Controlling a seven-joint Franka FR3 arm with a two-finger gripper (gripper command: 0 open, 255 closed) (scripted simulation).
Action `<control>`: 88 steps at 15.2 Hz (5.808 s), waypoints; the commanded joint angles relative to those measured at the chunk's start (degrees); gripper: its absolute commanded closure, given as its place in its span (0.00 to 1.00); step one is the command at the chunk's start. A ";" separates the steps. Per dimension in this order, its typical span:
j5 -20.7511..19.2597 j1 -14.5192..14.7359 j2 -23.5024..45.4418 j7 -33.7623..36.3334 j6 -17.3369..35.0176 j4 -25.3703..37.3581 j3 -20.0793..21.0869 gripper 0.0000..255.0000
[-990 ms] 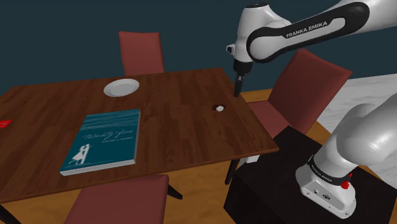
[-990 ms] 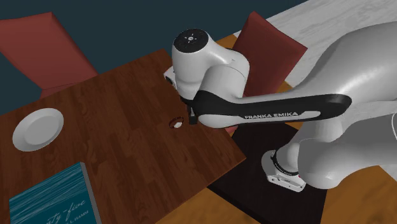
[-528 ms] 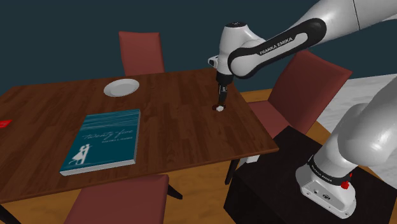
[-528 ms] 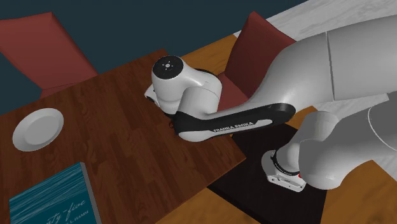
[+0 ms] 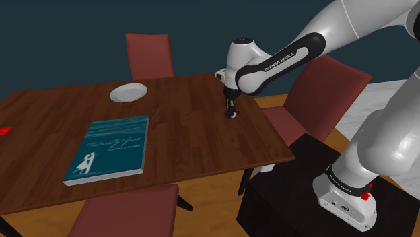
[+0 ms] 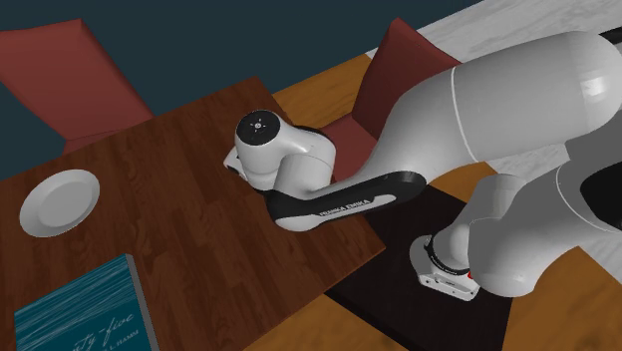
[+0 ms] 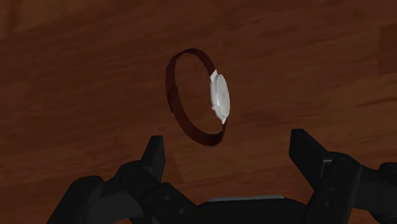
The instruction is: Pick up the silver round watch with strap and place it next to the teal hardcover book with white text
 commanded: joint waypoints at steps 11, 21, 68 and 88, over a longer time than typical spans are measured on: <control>-0.25 -0.02 0.98 0.19 1.27 -0.27 -0.01 1.00; 0.16 0.00 -0.54 -0.16 -1.06 0.56 0.00 1.00; -8.84 14.16 19.21 28.22 -17.21 33.69 11.33 1.00; -10.49 14.50 22.11 29.65 -11.44 30.60 10.69 0.00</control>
